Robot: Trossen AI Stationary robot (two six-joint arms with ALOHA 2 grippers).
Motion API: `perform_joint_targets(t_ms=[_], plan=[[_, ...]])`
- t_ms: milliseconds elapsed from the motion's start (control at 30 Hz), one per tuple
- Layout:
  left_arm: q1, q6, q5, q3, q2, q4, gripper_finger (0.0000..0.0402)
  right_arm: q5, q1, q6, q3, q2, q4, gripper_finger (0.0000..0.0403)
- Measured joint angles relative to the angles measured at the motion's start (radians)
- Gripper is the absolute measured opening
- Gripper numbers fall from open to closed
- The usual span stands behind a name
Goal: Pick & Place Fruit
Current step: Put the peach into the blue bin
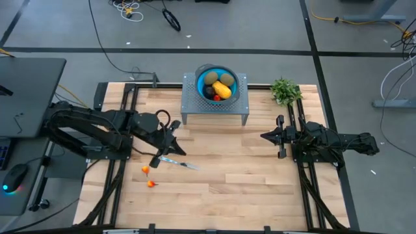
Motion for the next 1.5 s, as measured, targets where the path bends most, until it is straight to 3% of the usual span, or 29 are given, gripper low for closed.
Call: perform_joint_targets(t_ms=[367,1033,1500], plan=[[-0.174,-0.076,-0.030,0.000,0.000,-0.028,0.0000,0.000,0.000,0.000,0.000,0.000,0.000,0.0007],[-0.471,-0.076,-0.027,0.000,0.000,-0.106,0.0000,0.000,0.000,0.000,0.000,0.000,0.000,0.0007],[-0.583,-0.095,-0.079,0.000,0.002,-0.213,0.0000,0.000,0.000,0.000,0.000,0.000,0.000,0.0007]])
